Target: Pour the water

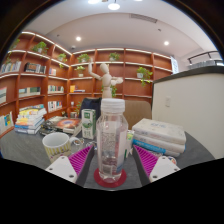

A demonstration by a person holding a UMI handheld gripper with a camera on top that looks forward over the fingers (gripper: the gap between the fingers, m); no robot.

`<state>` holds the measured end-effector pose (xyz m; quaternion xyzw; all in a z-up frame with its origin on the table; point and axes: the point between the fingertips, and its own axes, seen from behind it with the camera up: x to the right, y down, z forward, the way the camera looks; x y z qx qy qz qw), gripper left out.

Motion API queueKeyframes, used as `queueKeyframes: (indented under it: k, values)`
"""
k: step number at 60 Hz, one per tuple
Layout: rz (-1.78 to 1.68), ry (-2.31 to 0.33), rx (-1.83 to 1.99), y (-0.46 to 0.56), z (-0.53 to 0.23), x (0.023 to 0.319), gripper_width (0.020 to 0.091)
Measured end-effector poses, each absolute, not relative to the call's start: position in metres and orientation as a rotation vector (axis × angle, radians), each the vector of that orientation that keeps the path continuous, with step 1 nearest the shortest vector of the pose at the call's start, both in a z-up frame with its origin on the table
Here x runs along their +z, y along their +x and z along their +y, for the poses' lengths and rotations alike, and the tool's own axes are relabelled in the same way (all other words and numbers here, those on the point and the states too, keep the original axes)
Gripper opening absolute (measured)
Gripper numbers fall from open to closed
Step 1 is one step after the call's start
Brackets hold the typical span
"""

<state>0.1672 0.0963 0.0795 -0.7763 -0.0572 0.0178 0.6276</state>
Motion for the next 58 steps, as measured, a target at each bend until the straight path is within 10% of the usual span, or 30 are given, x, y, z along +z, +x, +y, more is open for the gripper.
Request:
queueKeyframes:
  k: [58]
  values:
    - [-0.006,-1.777,0.037,0.125,-0.107,0.127,0.0846]
